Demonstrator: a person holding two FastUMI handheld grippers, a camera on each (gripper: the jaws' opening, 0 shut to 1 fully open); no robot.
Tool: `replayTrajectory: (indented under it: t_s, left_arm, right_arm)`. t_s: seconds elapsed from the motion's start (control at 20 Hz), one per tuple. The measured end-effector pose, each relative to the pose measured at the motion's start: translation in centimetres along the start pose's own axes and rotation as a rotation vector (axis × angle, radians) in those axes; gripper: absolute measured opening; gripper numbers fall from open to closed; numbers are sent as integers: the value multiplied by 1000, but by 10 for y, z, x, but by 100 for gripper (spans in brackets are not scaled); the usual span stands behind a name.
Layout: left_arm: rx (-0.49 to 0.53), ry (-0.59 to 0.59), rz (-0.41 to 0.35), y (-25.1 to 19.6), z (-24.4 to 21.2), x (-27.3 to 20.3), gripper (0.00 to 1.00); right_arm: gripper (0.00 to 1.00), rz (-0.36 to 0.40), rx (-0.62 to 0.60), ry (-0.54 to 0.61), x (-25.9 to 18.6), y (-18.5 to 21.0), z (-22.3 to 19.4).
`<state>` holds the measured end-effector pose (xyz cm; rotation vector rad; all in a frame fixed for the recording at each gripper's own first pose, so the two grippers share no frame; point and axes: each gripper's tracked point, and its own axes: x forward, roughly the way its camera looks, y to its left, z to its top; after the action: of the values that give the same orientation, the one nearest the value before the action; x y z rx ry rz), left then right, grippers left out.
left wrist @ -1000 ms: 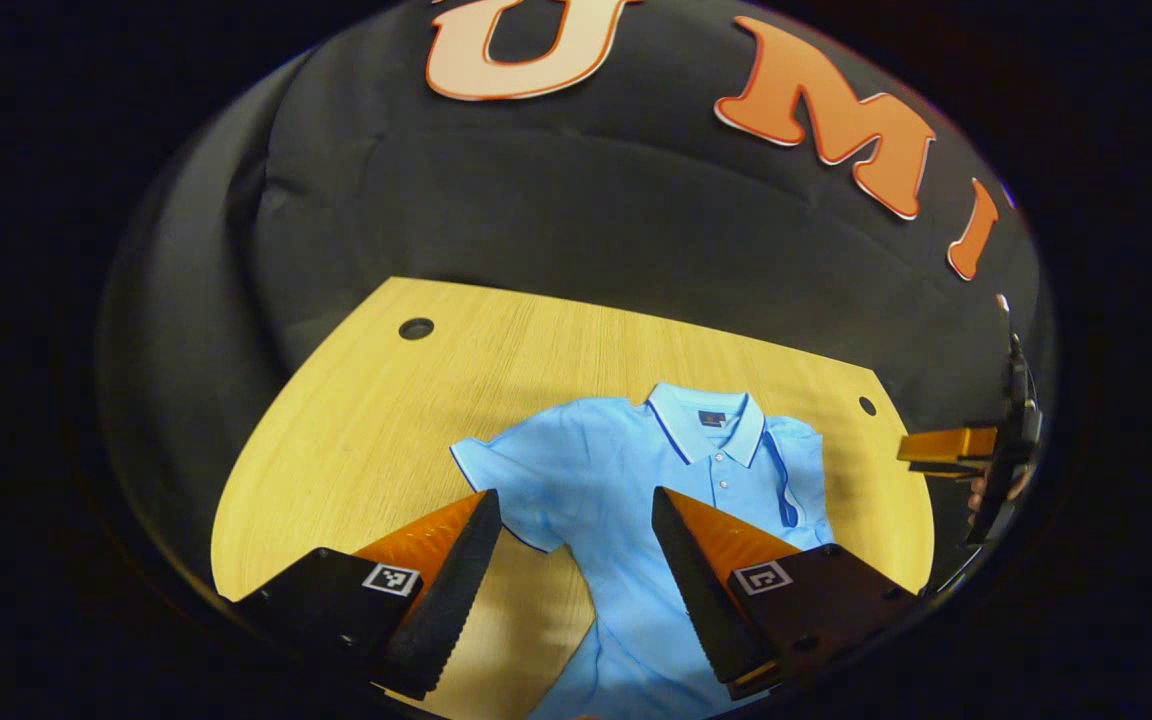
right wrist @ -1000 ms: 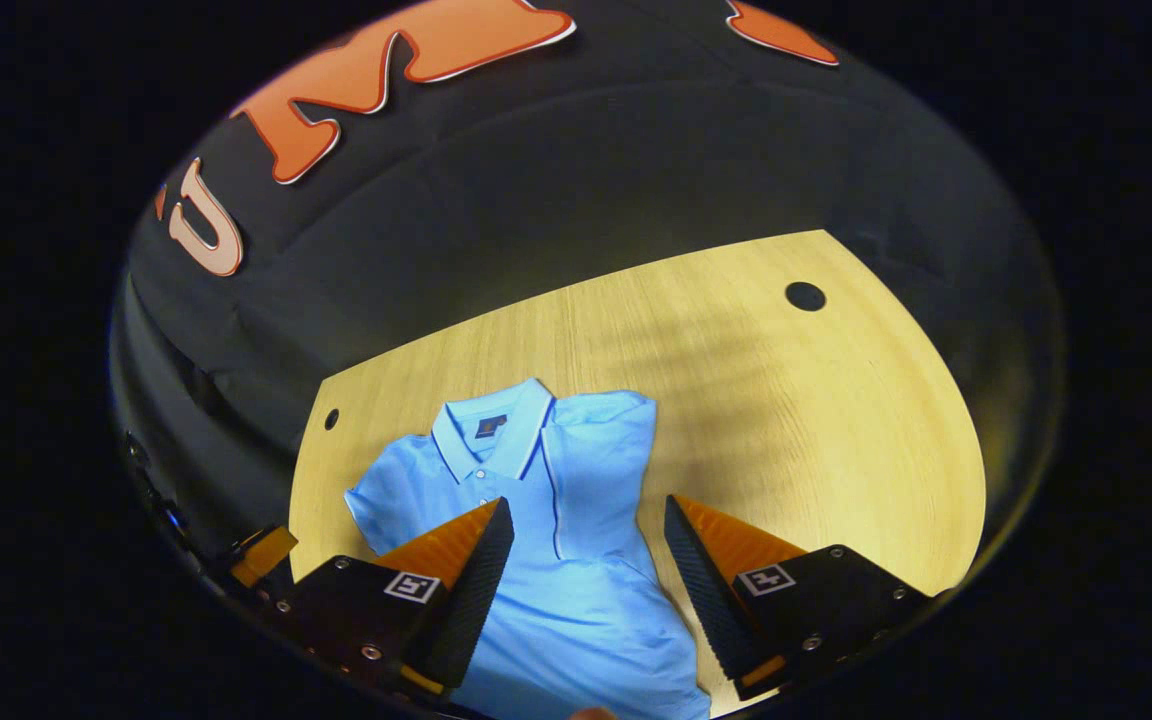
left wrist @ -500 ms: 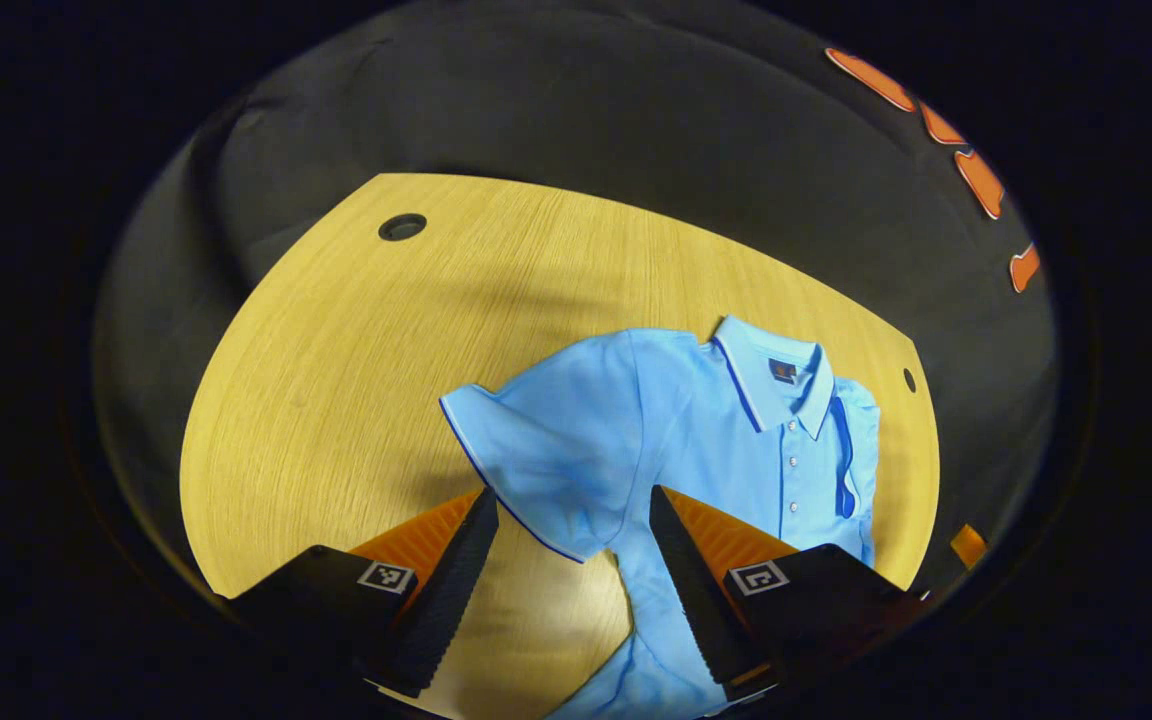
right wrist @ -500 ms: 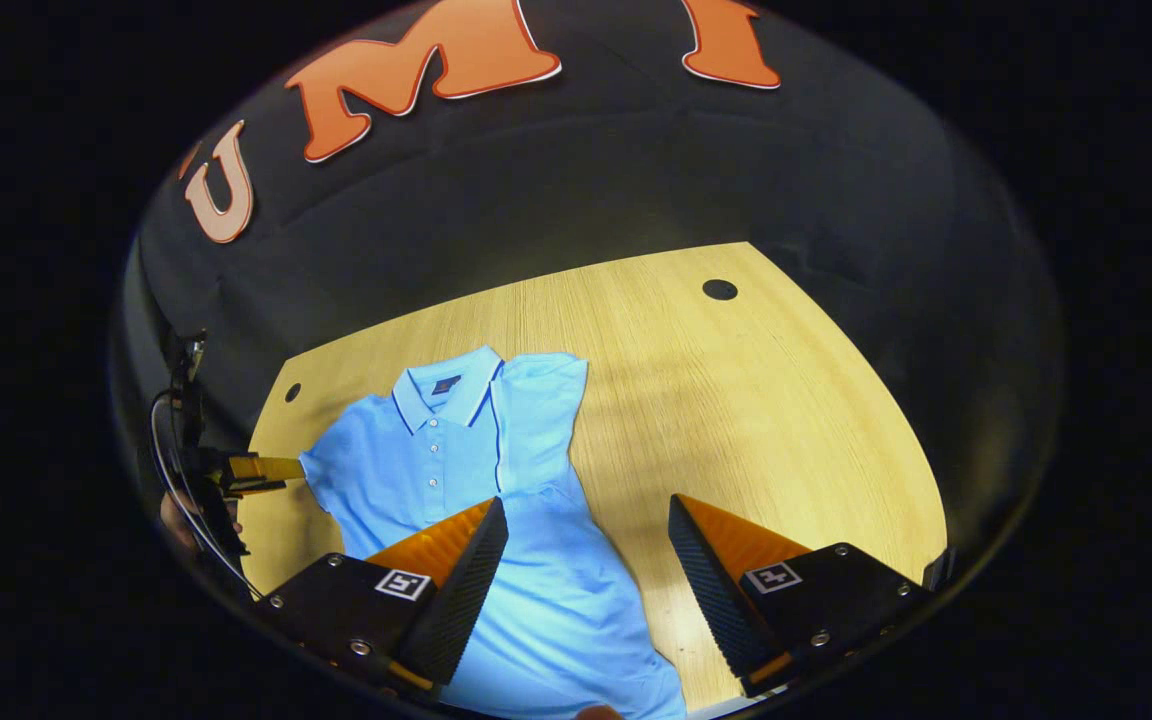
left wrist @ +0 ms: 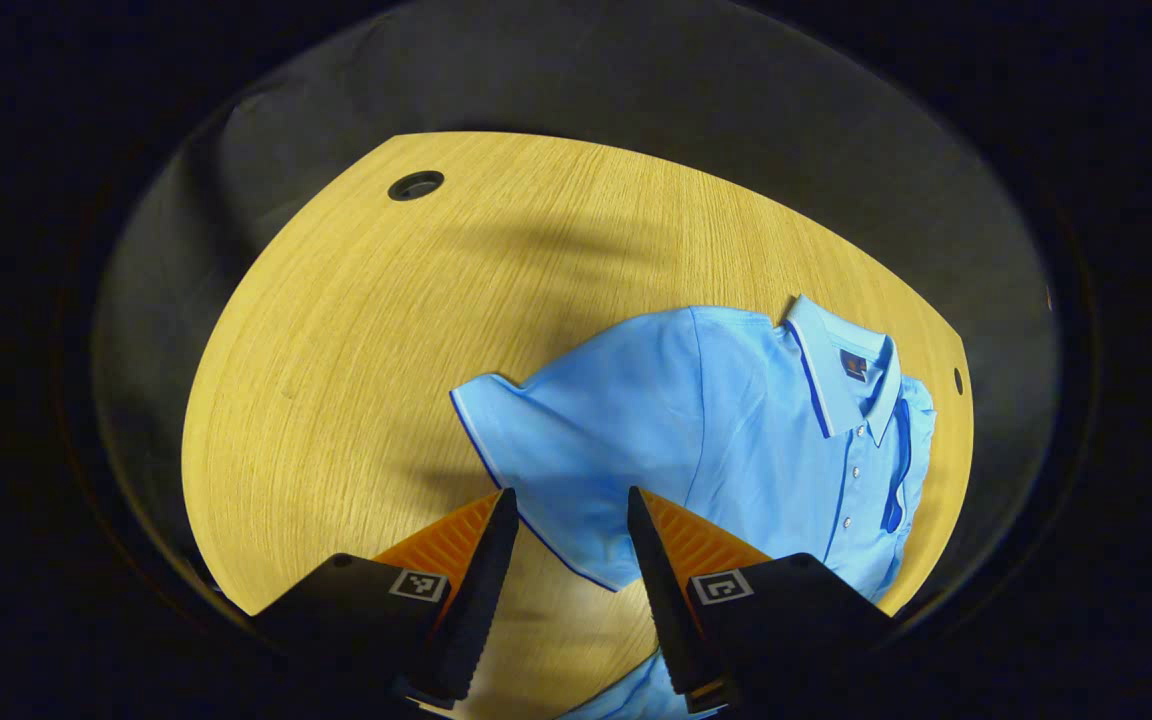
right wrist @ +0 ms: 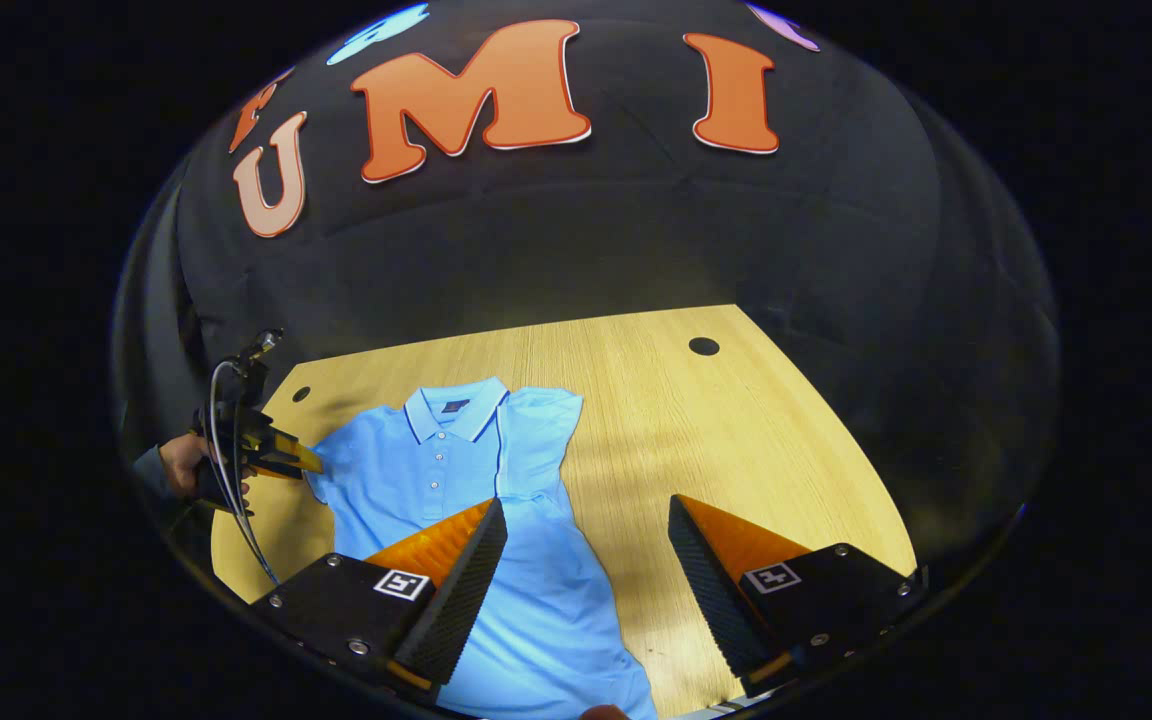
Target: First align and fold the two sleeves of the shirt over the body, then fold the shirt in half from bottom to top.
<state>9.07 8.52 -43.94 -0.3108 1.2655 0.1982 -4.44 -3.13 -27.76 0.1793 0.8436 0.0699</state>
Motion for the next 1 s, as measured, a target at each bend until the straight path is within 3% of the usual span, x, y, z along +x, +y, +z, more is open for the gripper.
replayTrajectory:
  t_s: [0.05,0.1,0.15,0.2,0.3,0.4,0.5,0.55,0.8,1.0]
  left_arm:
    - [-3,16,13,3,0,5,79]
    - [-7,34,30,6,-1,7,78]
    - [5,33,52,10,1,8,69]
    - [13,24,60,10,5,10,77]
    - [15,18,83,11,9,4,70]
    - [24,20,83,9,8,10,48]
    - [3,2,53,2,12,13,45]
    - [17,16,56,1,9,10,15]
    - [50,-36,7,-10,20,1,13]
    - [174,-93,-35,-39,34,-21,13]
  right_arm:
    - [99,-2,-2,-9,-6,-2,1]
    - [98,-9,-4,-16,-10,-4,1]
    - [98,-17,-6,-20,-15,-6,2]
    - [98,-21,-11,-29,-20,-7,2]
    - [99,-25,-20,-45,-30,-7,3]
    - [98,-32,-29,-55,-38,-9,2]
    - [98,-42,-32,-60,-44,-12,0]
    - [98,-40,-26,-58,-45,-11,-1]
    - [99,-43,-8,-64,-51,-14,-5]
    - [99,-47,-3,-61,-56,-18,-10]
